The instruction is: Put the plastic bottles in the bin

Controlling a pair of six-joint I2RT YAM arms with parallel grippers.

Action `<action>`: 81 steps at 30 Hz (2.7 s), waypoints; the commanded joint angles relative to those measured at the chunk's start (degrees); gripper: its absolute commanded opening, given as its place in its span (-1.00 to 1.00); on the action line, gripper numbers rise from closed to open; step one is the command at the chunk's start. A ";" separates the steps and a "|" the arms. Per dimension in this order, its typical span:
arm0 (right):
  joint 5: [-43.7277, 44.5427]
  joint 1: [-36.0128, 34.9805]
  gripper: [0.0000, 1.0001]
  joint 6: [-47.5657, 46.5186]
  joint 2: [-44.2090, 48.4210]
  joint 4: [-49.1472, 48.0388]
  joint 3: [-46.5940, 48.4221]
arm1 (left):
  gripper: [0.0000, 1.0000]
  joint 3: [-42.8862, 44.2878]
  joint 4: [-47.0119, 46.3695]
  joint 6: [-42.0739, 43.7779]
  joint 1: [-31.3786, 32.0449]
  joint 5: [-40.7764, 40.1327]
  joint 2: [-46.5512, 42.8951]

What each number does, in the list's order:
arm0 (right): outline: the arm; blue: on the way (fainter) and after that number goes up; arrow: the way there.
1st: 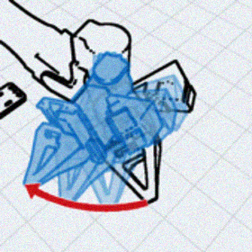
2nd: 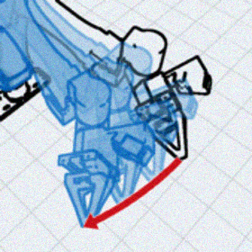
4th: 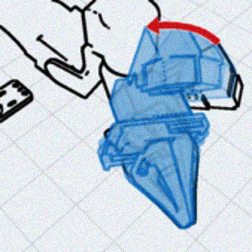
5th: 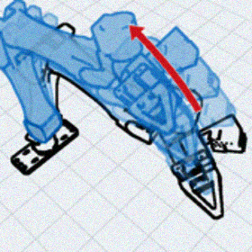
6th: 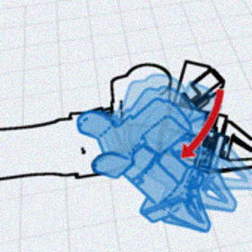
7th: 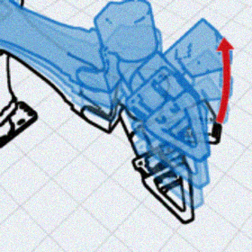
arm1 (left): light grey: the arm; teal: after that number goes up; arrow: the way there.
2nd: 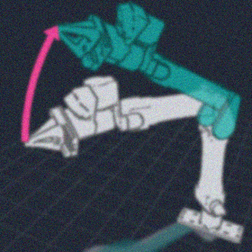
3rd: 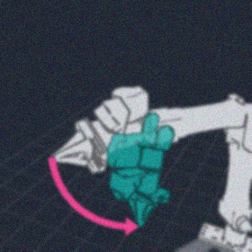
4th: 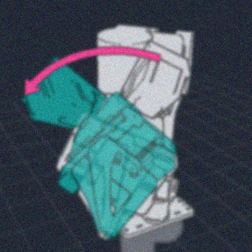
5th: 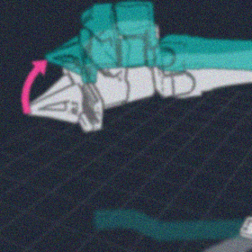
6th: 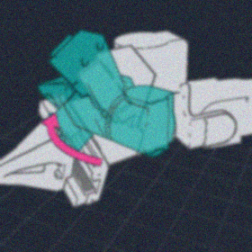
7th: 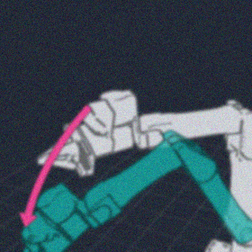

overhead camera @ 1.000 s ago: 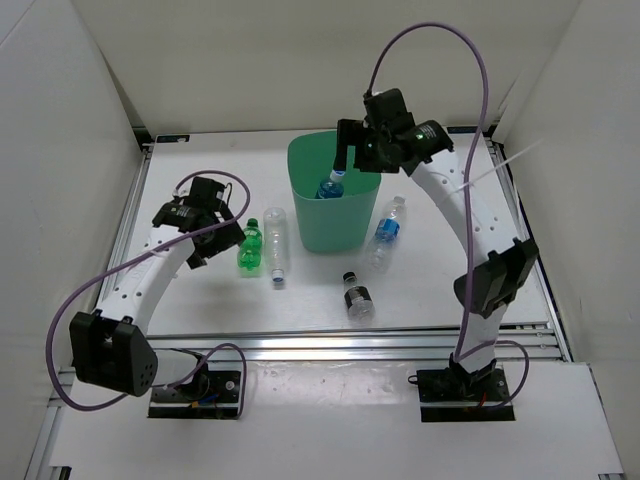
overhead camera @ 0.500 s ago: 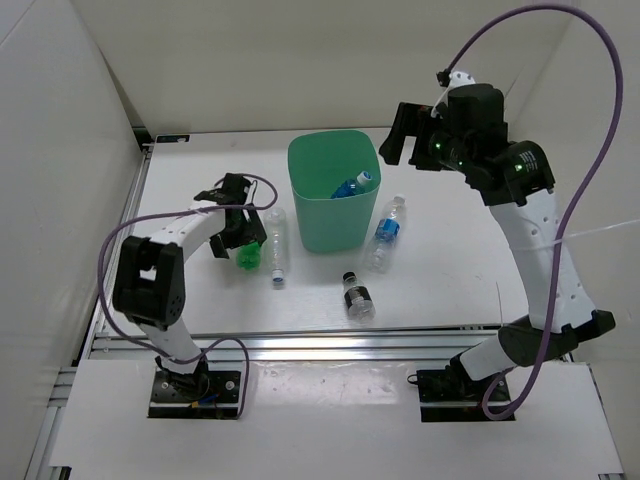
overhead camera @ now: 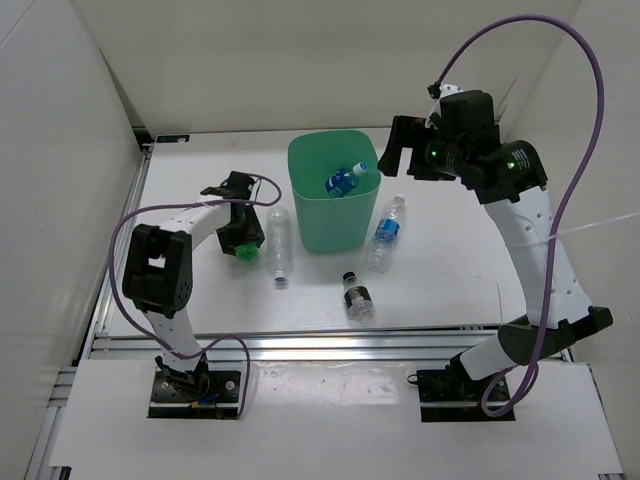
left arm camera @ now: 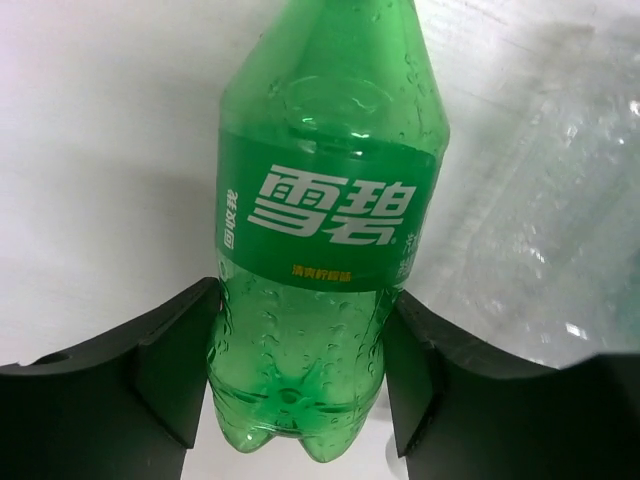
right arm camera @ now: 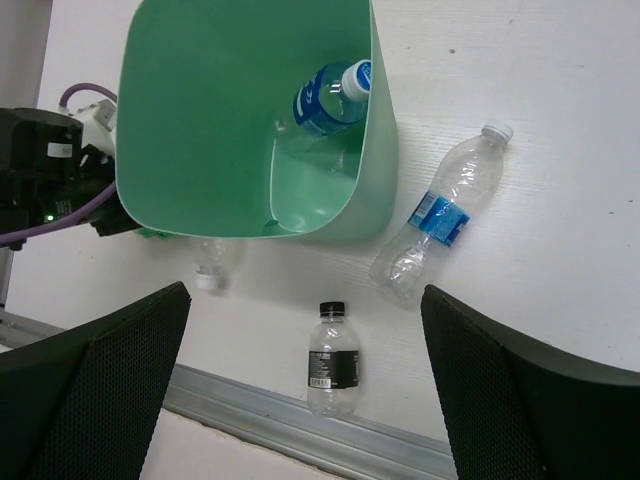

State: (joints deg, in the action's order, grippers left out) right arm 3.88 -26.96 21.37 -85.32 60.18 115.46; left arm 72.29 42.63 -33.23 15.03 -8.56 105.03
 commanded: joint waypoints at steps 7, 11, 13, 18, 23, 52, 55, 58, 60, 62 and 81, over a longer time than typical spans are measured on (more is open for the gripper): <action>-1.07 2.26 1.00 -0.10 0.24 -0.68 -3.39 | 0.07 30.58 11.62 -8.08 2.89 -4.80 -17.31; -2.21 5.86 1.00 3.06 0.94 -2.26 -7.26 | 0.31 37.82 3.97 -8.08 8.08 0.11 -18.64; -3.70 9.44 1.00 5.51 1.47 -2.87 -10.42 | 0.35 41.94 3.95 -8.08 11.49 3.79 -13.65; -9.75 19.20 0.98 9.91 1.47 -3.93 -16.31 | 0.49 52.33 6.67 -3.43 17.57 9.35 -0.65; -13.90 23.36 1.00 11.33 1.47 -4.55 -19.91 | 1.00 54.79 10.88 -2.27 18.81 9.27 1.67; -23.48 17.64 0.19 18.19 -38.26 -14.13 -22.99 | 1.00 15.69 14.42 -4.30 -0.09 3.72 -15.74; -23.49 19.04 0.00 17.66 -34.58 -13.34 -24.84 | 1.00 12.79 12.05 -5.52 -0.09 3.20 -14.51; -20.94 21.32 -0.15 17.66 -28.08 -9.92 -23.89 | 1.00 11.56 11.42 -5.53 -0.09 3.20 -13.11; -18.13 22.73 -0.24 20.18 -23.15 -4.92 -18.89 | 1.00 10.16 9.94 -5.53 -0.09 3.20 -12.22; -16.98 23.35 -0.24 22.31 -19.04 -2.62 -13.97 | 1.00 9.37 8.70 -5.53 -0.09 3.20 -11.08; -4.49 -0.20 1.00 5.97 -29.04 -11.84 20.60 | 1.00 14.36 7.55 -3.95 0.44 3.81 -2.30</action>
State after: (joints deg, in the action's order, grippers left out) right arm -3.97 -28.36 31.66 -115.04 47.88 136.77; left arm 83.59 50.98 -38.30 14.98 -5.34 102.61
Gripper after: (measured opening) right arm 0.997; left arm 0.998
